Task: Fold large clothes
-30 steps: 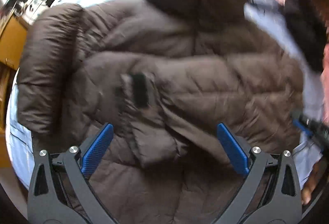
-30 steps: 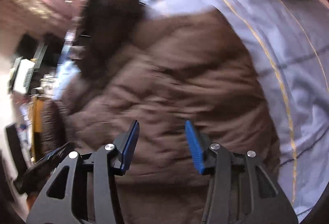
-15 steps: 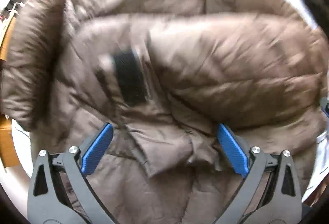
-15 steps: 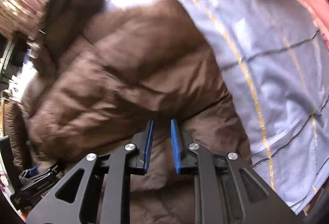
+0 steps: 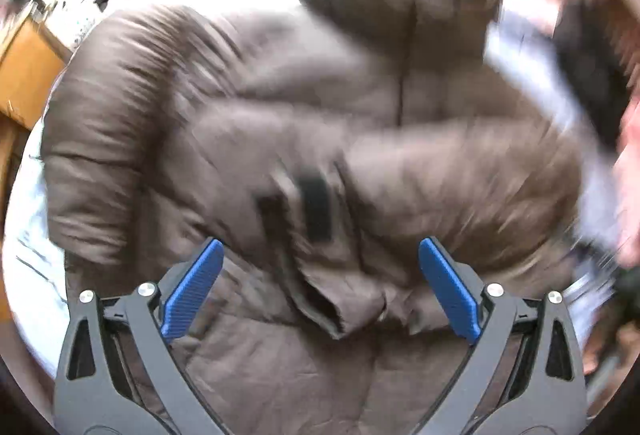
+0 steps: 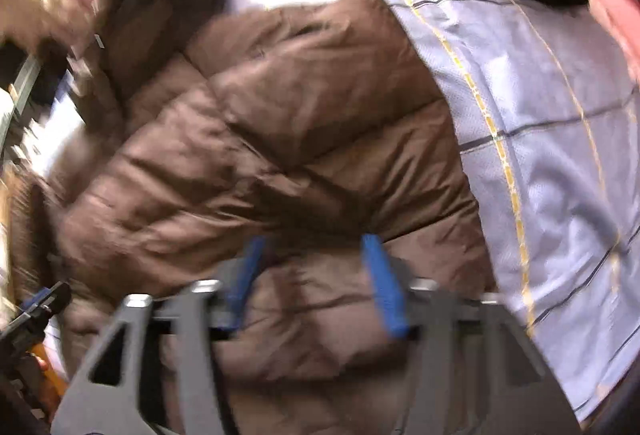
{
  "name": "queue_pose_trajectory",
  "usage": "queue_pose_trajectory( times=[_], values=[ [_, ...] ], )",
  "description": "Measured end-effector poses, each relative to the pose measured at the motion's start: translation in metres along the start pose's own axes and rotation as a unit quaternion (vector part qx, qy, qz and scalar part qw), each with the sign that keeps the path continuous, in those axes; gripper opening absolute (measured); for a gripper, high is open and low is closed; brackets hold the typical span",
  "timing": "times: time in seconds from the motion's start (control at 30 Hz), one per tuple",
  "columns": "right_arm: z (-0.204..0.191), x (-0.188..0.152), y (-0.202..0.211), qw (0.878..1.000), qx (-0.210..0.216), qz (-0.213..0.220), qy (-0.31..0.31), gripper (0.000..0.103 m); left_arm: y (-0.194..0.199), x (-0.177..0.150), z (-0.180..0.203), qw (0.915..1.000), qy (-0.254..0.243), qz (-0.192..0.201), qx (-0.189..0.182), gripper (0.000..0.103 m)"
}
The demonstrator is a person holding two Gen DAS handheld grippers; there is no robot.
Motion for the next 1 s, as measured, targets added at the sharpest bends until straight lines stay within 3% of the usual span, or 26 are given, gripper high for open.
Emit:
queue_pose_trajectory(
  times=[0.07,0.13,0.17,0.23,0.27,0.3,0.37,0.4,0.47,0.53,0.6,0.63,0.7,0.73,0.77,0.8,0.87,1.0],
  values=[
    [-0.002,-0.003,0.014,0.999,0.034,0.006,-0.034,0.082,0.028,0.019,-0.046,0.9953,0.082,0.029,-0.042,0.101],
    [-0.005,-0.011,0.019,0.998,0.052,-0.006,-0.046,0.082,0.04,0.034,-0.103,0.9776,0.191,0.035,-0.082,0.101],
    [-0.006,-0.015,0.023,0.997,0.06,-0.014,-0.052,0.082,0.037,0.031,-0.135,0.9626,0.251,0.023,-0.1,0.101],
    [-0.015,-0.023,0.026,0.995,0.076,-0.029,-0.058,0.082,0.013,0.009,-0.195,0.9198,0.367,-0.027,-0.135,0.101],
    [-0.018,-0.027,0.028,0.995,0.082,-0.033,-0.055,0.082,-0.002,0.004,-0.211,0.9014,0.403,-0.045,-0.151,0.101],
    [-0.023,-0.031,0.032,0.995,0.083,-0.036,-0.051,0.082,-0.023,-0.009,-0.234,0.8693,0.456,-0.072,-0.175,0.101],
    [-0.026,-0.039,0.035,0.995,0.079,-0.042,-0.041,0.082,-0.05,-0.025,-0.256,0.8375,0.505,-0.103,-0.183,0.101],
    [-0.026,-0.045,0.034,0.995,0.078,-0.05,-0.04,0.082,-0.062,-0.03,-0.264,0.8304,0.516,-0.111,-0.178,0.101],
    [-0.026,-0.054,0.033,0.992,0.09,-0.066,-0.053,0.082,-0.076,-0.028,-0.272,0.8274,0.52,-0.114,-0.178,0.101],
    [-0.022,-0.058,0.029,0.989,0.104,-0.084,-0.067,0.082,-0.091,-0.019,-0.271,0.823,0.518,-0.106,-0.207,0.101],
    [-0.02,-0.062,0.027,0.987,0.107,-0.091,-0.078,0.082,-0.097,-0.012,-0.279,0.814,0.526,-0.09,-0.231,0.101],
    [-0.019,-0.063,0.026,0.987,0.105,-0.093,-0.079,0.082,-0.101,-0.011,-0.283,0.8052,0.538,-0.078,-0.238,0.1],
    [-0.019,-0.065,0.023,0.987,0.104,-0.1,-0.077,0.082,-0.108,-0.009,-0.286,0.7941,0.549,-0.068,-0.252,0.074],
    [-0.018,-0.065,0.023,0.986,0.104,-0.103,-0.077,0.082,-0.111,-0.006,-0.281,0.7878,0.545,-0.068,-0.278,0.04],
    [-0.018,-0.066,0.022,0.986,0.103,-0.104,-0.077,0.082,-0.113,-0.003,-0.28,0.7836,0.544,-0.068,-0.293,0.024],
    [-0.018,-0.066,0.02,0.986,0.103,-0.107,-0.08,0.082,-0.113,-0.001,-0.279,0.7817,0.542,-0.064,-0.301,0.019],
    [-0.019,-0.067,0.018,0.985,0.105,-0.111,-0.083,0.082,-0.104,0.008,-0.278,0.7943,0.528,-0.044,-0.298,0.008],
    [-0.024,-0.07,0.014,0.984,0.105,-0.119,-0.076,0.082,-0.055,0.041,-0.288,0.7936,0.523,0.038,-0.309,0.007]
  ],
)
Point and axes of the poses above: each gripper's, at about its wrist camera, not at the fingertips, and y roughly against the way its jaws point, z to its right, x to its top, the point moved 7 cm from there along -y, roughly the way its jaws point, and after that the axes turned 9 degrees about x, right-handed, at the moved point
